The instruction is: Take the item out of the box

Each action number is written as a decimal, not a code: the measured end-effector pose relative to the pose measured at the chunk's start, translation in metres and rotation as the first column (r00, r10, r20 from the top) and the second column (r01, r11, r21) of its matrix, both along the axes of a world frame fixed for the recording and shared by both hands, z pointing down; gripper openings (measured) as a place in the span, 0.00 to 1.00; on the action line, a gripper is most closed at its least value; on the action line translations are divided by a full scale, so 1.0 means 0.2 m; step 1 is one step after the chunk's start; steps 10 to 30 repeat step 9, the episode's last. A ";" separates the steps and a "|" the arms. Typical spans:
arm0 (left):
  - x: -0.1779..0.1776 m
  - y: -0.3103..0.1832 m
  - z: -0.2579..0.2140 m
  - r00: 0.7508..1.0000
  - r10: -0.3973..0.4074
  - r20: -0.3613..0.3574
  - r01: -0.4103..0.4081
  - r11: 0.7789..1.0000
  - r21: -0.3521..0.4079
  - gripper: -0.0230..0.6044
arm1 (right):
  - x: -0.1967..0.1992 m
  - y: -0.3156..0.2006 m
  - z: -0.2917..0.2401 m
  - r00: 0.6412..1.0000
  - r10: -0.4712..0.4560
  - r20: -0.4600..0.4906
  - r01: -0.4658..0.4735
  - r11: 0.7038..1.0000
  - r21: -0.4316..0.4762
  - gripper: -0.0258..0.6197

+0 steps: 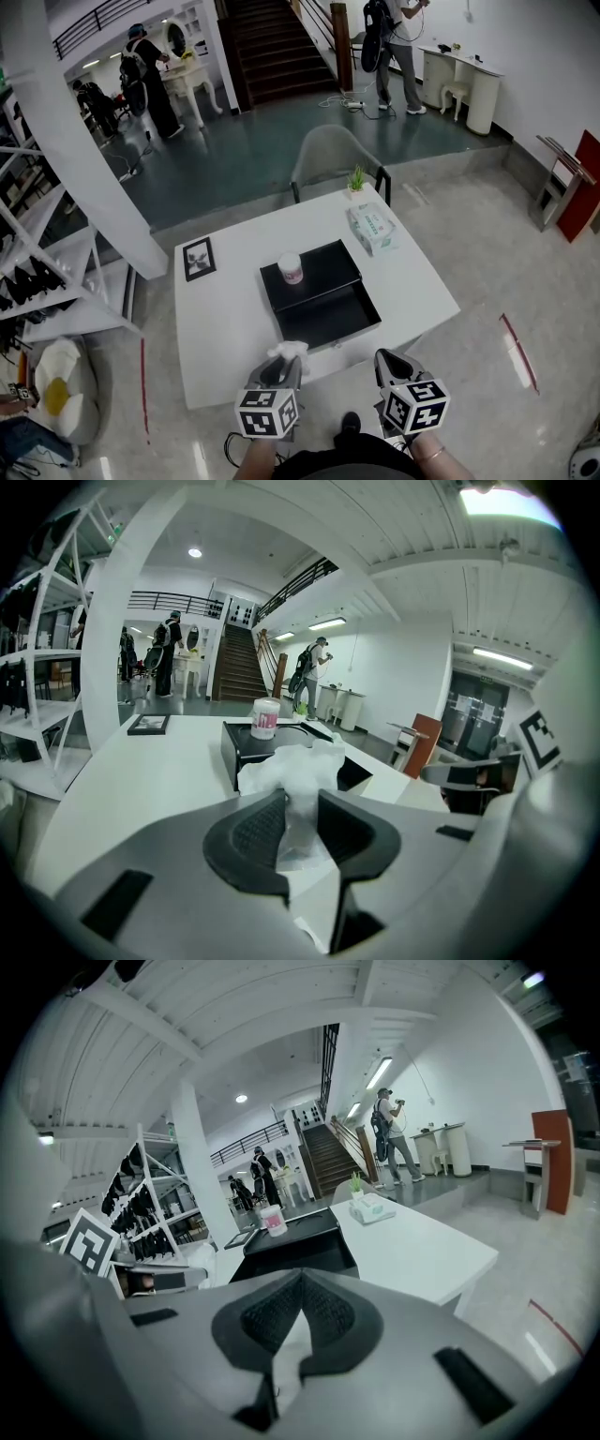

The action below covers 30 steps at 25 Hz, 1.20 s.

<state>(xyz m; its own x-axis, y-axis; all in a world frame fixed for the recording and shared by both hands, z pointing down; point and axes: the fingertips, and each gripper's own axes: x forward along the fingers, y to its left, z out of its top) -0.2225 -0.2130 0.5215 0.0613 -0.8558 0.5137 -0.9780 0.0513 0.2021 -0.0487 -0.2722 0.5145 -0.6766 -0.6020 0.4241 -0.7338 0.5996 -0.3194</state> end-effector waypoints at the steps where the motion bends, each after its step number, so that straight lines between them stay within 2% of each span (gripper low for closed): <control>1: 0.00 0.00 0.00 1.000 0.000 0.001 0.000 1.000 0.000 0.19 | 0.00 0.00 0.00 1.000 -0.001 0.000 0.001 1.000 0.000 0.04; 30: -0.02 -0.03 0.00 1.000 -0.005 0.003 0.005 1.000 0.001 0.19 | 0.00 -0.03 0.01 1.000 0.001 -0.004 -0.001 1.000 -0.002 0.04</control>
